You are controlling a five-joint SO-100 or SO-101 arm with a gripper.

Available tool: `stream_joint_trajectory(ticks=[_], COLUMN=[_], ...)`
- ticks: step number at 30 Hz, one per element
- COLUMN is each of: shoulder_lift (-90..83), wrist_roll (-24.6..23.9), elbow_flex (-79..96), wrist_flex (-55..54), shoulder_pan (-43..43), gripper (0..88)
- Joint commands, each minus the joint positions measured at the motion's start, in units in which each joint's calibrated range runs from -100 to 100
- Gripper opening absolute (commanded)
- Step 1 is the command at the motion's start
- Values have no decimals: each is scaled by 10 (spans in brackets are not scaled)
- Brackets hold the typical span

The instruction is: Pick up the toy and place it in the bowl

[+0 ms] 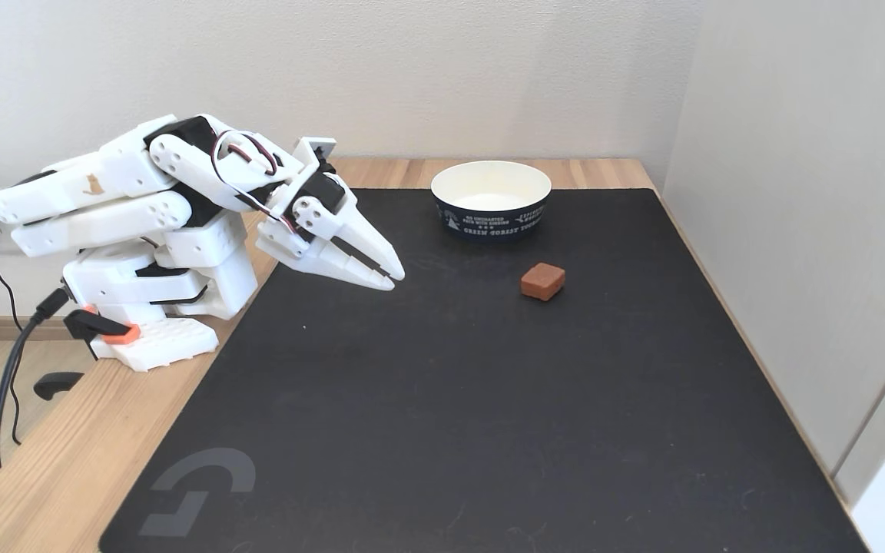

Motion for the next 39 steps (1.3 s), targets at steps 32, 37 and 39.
stream_joint_trajectory(ticks=[32, 37, 39], shoulder_lift=[-7, -7, -7], wrist_roll=[-1, -1, 2], elbow_flex=[7, 7, 7], wrist_flex=[-4, -4, -3], shoulder_pan=[3, -1, -4], gripper=[32, 151, 309])
